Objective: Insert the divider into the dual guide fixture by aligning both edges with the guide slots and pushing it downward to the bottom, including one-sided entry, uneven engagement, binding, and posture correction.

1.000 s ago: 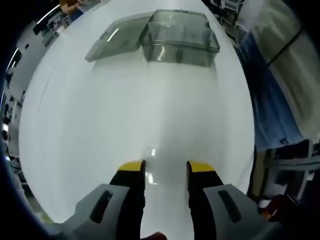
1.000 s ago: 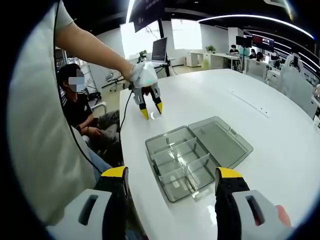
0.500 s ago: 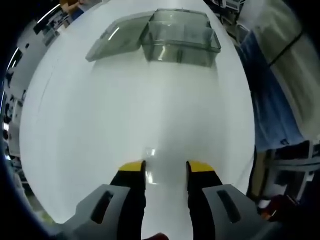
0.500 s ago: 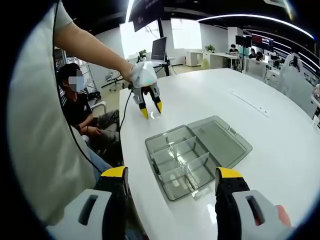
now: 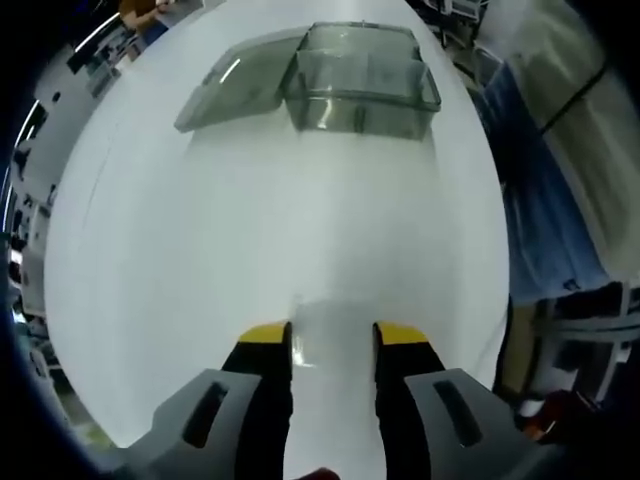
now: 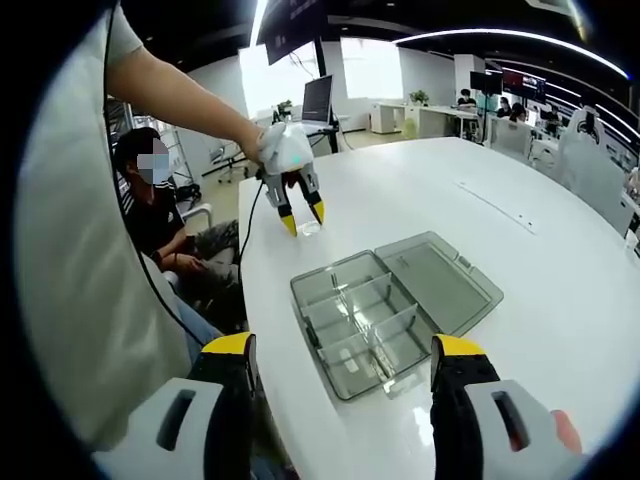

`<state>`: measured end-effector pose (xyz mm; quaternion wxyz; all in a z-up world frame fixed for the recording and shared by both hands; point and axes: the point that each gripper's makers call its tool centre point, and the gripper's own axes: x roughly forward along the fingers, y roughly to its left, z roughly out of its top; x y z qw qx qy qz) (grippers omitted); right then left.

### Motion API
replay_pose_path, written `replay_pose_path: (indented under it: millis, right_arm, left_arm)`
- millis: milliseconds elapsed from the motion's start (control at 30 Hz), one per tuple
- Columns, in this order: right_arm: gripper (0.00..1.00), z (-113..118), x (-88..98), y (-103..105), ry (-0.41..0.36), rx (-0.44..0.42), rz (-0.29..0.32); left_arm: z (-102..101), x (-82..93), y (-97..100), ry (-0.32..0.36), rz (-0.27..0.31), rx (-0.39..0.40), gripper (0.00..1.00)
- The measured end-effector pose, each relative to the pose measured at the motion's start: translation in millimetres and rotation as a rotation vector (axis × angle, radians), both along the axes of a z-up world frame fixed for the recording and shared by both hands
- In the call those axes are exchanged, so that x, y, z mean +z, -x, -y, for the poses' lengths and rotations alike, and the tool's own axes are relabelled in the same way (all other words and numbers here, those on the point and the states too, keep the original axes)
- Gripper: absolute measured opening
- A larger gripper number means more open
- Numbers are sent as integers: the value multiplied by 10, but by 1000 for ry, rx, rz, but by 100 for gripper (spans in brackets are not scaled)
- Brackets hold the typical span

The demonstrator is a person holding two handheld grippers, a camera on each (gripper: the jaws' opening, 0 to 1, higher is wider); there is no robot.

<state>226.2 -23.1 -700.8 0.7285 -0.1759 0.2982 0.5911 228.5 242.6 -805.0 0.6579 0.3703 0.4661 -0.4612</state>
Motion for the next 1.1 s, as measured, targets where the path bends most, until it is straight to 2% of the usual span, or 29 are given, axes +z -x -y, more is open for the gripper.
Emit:
replay_pose_path:
  millis: [267, 633, 1100]
  right_arm:
    - [69, 6, -17, 26, -5, -6, -10]
    - [68, -11, -9, 32, -8, -6, -11]
    - [66, -27, -4, 12, -27, -16, -20]
  left_arm:
    - [56, 82, -6, 9, 12, -5, 28]
    - [187, 271, -26, 33, 60, -11, 28]
    - [519, 631, -62, 85, 147, -38, 28]
